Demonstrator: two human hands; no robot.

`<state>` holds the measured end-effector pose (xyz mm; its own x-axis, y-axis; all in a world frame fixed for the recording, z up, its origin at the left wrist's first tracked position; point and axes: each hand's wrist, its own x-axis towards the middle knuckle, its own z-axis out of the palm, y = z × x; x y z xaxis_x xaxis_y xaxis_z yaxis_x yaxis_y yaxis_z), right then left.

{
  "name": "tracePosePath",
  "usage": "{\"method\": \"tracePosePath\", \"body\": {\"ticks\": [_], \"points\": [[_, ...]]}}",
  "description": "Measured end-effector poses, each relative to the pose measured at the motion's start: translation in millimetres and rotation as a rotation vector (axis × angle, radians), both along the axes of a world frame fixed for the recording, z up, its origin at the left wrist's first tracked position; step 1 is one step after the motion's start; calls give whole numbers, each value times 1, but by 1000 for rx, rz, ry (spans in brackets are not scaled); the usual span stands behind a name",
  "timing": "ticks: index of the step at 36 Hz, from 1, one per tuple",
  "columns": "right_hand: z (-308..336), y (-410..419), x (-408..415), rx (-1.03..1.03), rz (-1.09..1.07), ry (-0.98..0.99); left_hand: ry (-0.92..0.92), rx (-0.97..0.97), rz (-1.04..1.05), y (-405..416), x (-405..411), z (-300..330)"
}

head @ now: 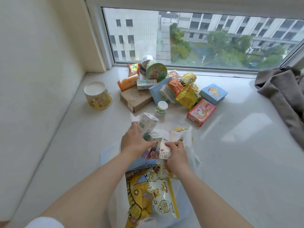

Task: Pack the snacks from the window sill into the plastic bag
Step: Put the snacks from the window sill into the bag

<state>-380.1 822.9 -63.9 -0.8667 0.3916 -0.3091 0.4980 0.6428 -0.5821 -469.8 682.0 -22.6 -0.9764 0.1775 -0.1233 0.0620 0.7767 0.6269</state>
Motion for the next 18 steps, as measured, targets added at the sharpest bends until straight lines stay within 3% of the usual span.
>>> {"method": "tracePosePath", "body": {"ticks": [5, 10, 14, 18], "points": [[-4, 34, 20, 269, 46, -247, 89, -41, -138, 17, 11, -2], [-5, 66, 57, 408, 76, -486, 23, 73, -162, 39, 30, -14], [-4, 75, 72, 408, 42, -521, -77, 123, -149, 54, 39, -30], [-2, 85, 77, 350, -13, -477, 122, -83, -407, 47, 43, -50]]}}
